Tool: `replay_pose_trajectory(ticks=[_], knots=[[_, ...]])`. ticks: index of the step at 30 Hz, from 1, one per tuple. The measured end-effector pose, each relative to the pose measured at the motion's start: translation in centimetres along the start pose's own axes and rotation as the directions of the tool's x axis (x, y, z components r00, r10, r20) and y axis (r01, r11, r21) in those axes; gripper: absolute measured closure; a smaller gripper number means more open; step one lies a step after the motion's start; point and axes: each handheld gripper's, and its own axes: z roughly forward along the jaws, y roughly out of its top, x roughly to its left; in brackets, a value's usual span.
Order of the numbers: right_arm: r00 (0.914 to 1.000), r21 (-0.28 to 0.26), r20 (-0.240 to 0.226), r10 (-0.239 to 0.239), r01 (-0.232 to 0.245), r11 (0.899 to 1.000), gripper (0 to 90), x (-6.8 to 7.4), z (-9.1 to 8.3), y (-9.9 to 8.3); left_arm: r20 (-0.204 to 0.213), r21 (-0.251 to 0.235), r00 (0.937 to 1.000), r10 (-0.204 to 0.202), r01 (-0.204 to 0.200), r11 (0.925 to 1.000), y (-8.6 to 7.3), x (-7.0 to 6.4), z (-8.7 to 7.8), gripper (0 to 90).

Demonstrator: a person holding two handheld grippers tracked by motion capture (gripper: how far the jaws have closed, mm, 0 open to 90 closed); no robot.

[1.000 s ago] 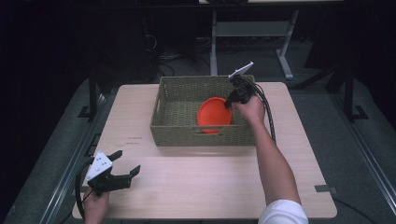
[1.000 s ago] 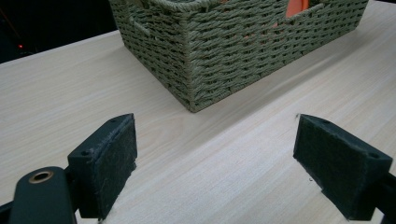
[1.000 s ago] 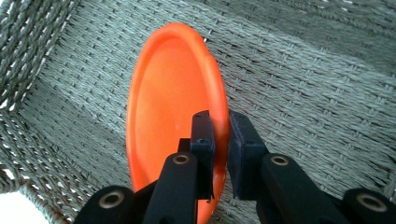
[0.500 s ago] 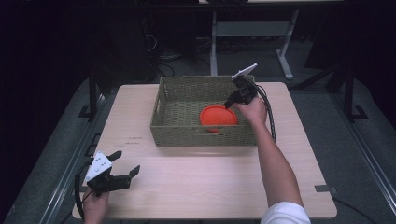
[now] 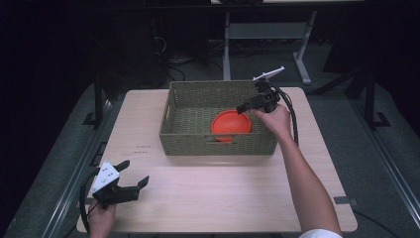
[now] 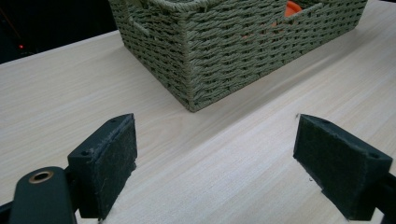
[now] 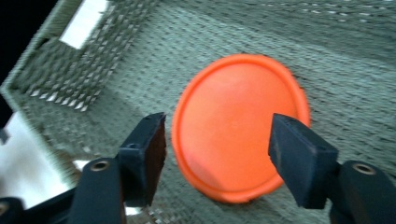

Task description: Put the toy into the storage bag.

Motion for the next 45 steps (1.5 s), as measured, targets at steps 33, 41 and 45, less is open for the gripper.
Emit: replay_pose_trajectory(ticks=[33,41,45], knots=[[0.9772,-0.053,-0.151,-0.149,0.142,0.988,24.5,2.9,-5.0,-4.7,-0.003,0.006,1.0,0.004,-0.004,1.0,0.0,0.0,0.0,12.9],[0.972,-0.064,-0.161,-0.171,0.162,0.985,24.0,2.9,-5.9,-6.7,-0.008,0.008,1.0,0.006,-0.006,0.9999,0.0,0.0,-0.1,12.8],[0.9702,-0.073,-0.174,-0.169,0.158,0.985,23.3,2.7,-6.1,-7.9,-0.007,0.008,1.0,0.004,-0.004,1.0,-0.1,0.0,-0.1,12.9]])
